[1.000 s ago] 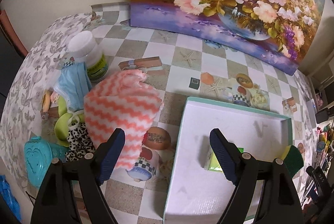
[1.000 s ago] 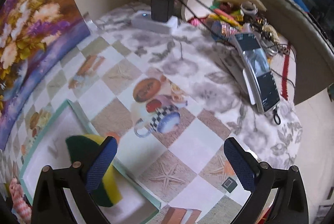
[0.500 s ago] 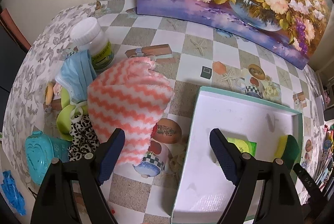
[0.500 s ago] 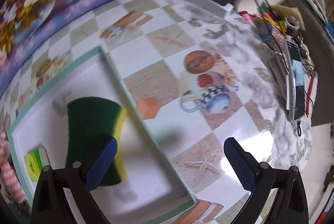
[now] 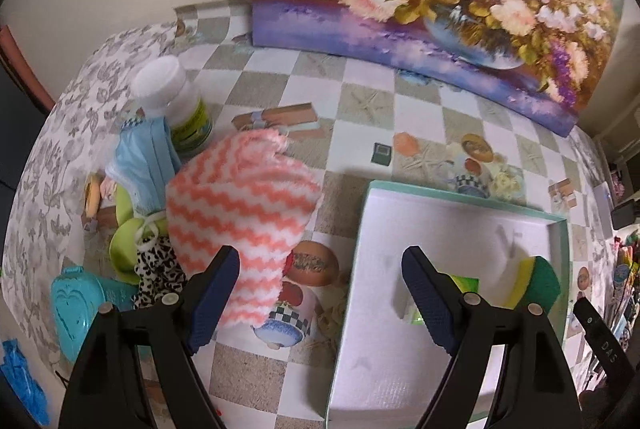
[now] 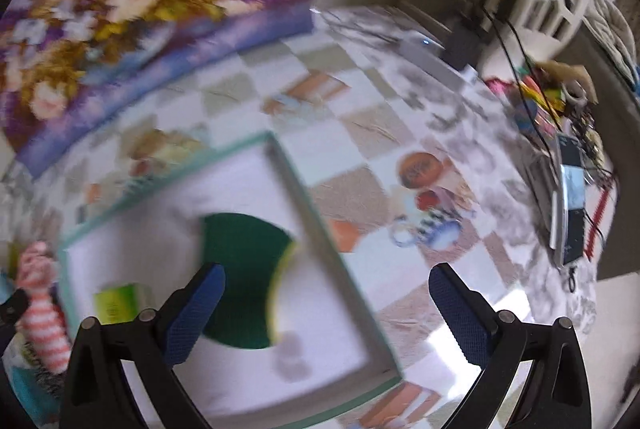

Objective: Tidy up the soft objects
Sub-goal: 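Lower the sponge into the tray corner and open the right gripper, then grasp the pink zigzag cloth with the right gripper while the left gripper grasps the blue mask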

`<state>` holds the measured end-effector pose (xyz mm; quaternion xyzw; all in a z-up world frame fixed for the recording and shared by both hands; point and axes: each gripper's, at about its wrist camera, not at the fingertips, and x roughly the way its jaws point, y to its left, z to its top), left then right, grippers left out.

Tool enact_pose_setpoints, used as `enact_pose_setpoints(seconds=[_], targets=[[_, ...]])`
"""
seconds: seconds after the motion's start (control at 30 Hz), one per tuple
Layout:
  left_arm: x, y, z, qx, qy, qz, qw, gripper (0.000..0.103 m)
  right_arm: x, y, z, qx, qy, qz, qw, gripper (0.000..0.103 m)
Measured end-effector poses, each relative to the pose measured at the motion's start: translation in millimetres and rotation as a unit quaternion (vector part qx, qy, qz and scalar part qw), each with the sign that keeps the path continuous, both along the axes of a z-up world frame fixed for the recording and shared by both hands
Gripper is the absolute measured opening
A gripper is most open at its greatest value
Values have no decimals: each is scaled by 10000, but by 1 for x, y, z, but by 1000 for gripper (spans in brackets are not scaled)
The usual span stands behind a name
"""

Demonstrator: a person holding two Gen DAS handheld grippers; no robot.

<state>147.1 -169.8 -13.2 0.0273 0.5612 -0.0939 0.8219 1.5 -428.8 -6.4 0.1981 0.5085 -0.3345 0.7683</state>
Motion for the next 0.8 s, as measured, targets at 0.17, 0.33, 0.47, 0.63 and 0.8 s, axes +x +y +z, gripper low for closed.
enact_pose_setpoints(seconds=[0.17,0.33,0.47,0.63,0.8], targets=[[1,12,10,-140,-78,23,9999,84,25,42,3,258,-228,696,9970,103],[8,47,21,-343,-221,291,9987,92,50,91,2,495,-374,1436,9877,103],[13,80,27,-631,-237,452,9967,95,63,121,-1,664,-466,1830,9798,103],[25,114,33,-778,-269,558,9950,97,79,154,3,726,-585,2261,9696,103],[44,148,41,-859,-381,405,9948,102,90,173,10,894,-907,2509,9596,103]])
